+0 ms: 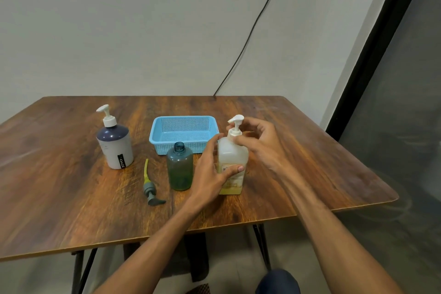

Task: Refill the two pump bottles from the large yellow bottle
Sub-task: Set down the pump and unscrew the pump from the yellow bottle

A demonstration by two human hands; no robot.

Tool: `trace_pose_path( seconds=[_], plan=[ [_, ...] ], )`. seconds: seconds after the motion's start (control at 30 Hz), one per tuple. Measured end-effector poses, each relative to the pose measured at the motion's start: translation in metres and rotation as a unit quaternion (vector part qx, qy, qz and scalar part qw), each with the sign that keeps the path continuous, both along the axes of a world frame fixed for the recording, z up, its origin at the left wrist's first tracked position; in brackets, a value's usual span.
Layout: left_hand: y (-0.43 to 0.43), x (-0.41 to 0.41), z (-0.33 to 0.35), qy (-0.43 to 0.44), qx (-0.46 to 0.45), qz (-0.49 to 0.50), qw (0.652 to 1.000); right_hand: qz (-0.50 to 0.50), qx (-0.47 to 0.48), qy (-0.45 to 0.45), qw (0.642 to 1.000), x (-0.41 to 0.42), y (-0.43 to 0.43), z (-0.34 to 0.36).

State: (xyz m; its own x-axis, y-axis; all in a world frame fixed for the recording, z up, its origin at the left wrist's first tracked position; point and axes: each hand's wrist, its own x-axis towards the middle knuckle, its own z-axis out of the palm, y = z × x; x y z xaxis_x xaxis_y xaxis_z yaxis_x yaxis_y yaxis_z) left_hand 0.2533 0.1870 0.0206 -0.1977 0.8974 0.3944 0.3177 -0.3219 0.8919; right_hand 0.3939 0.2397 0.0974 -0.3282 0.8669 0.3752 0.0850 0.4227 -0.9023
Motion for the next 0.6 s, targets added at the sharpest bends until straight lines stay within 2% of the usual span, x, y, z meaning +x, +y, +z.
trace_pose_path(
  seconds=[0.2, 0.4, 0.6],
  plan=[
    [0.001, 0.000, -0.002, 0.011, 0.003, 0.005, 1.000, -0.086, 0.031, 0.024, 0.995, -0.014, -0.004, -0.007],
    [0.002, 0.000, -0.003, 0.019, 0.001, 0.002, 1.000, -0.016, -0.031, 0.042, 0.998, 0.000, -0.001, -0.005],
    [0.003, 0.000, -0.005, 0.016, 0.006, 0.006, 1.000, -0.089, 0.012, 0.017, 0.996, -0.009, -0.005, -0.005]
  ],
)
